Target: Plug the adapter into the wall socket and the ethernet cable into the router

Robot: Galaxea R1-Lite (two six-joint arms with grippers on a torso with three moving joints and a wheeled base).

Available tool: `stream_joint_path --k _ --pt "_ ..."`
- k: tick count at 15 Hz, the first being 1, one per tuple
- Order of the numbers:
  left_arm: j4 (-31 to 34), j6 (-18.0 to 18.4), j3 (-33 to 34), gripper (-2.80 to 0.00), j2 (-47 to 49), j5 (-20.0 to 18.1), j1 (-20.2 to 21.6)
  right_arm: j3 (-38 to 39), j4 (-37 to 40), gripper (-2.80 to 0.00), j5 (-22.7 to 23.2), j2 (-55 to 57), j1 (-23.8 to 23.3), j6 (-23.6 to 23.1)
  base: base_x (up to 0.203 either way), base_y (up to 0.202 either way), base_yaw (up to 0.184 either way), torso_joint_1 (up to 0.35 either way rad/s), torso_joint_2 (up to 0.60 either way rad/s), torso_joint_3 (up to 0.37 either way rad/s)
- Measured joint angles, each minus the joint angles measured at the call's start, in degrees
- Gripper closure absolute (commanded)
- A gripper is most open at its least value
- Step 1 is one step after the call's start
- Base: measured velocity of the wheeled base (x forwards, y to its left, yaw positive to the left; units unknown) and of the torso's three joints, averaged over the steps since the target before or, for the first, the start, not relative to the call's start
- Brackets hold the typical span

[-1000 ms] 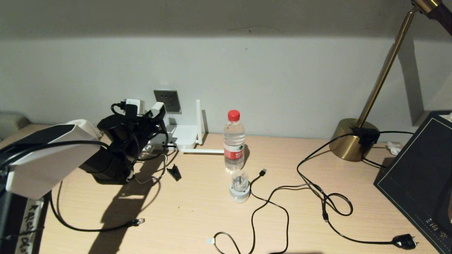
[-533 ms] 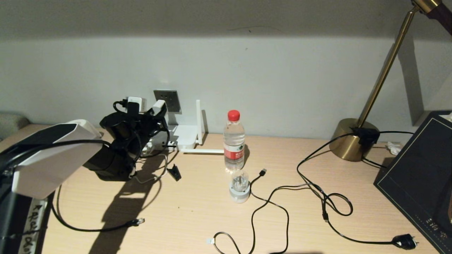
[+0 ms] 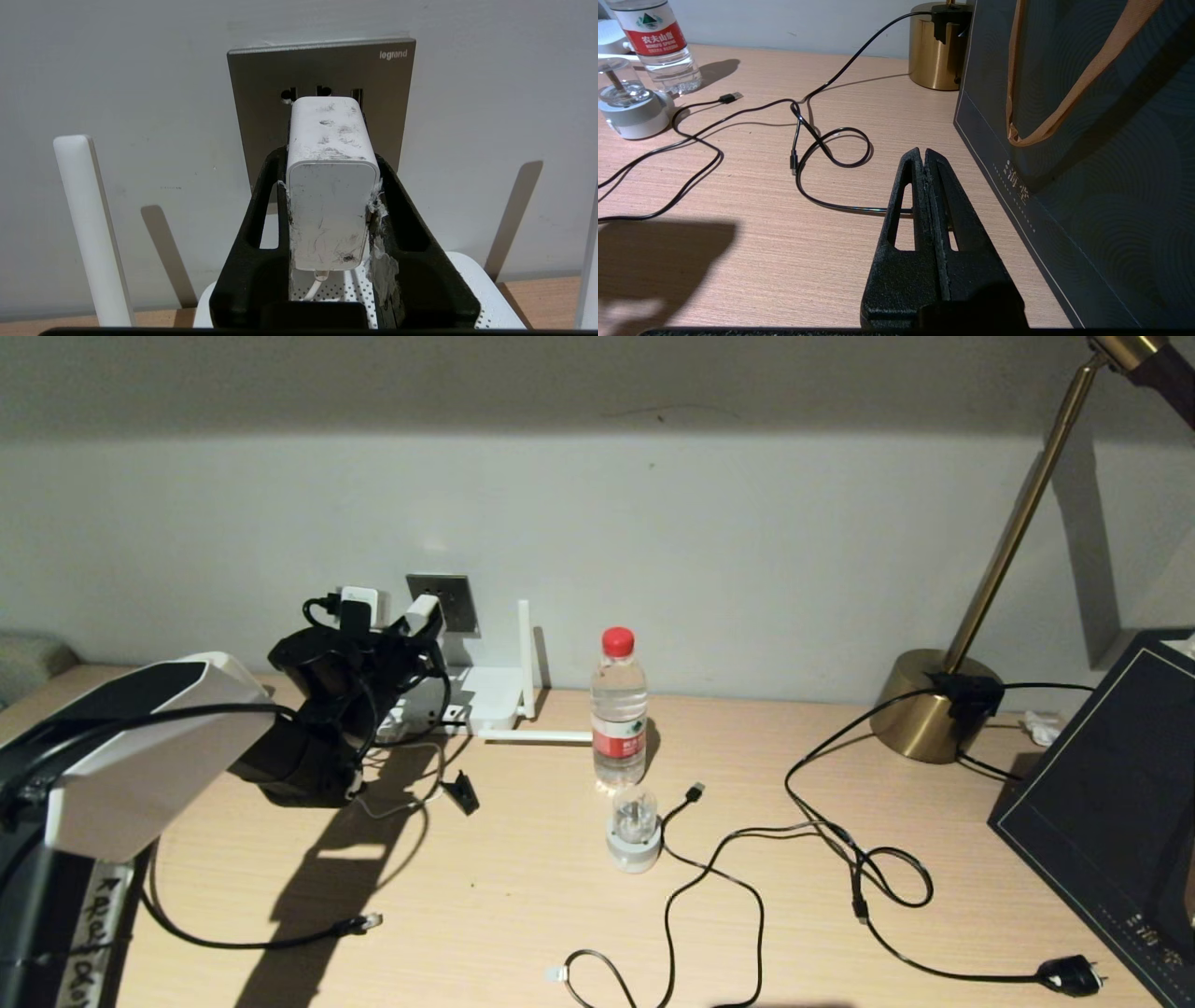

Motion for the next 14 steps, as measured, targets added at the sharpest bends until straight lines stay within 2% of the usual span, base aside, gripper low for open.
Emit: stream_joint_path --k 14 --pt "1.28 -0.15 -4.29 0.0 2.06 0.0 0.35 0.0 0.0 0.0 -0.01 0.0 0.0 0.02 0.0 0.0 0.0 0.0 0.0 0.0"
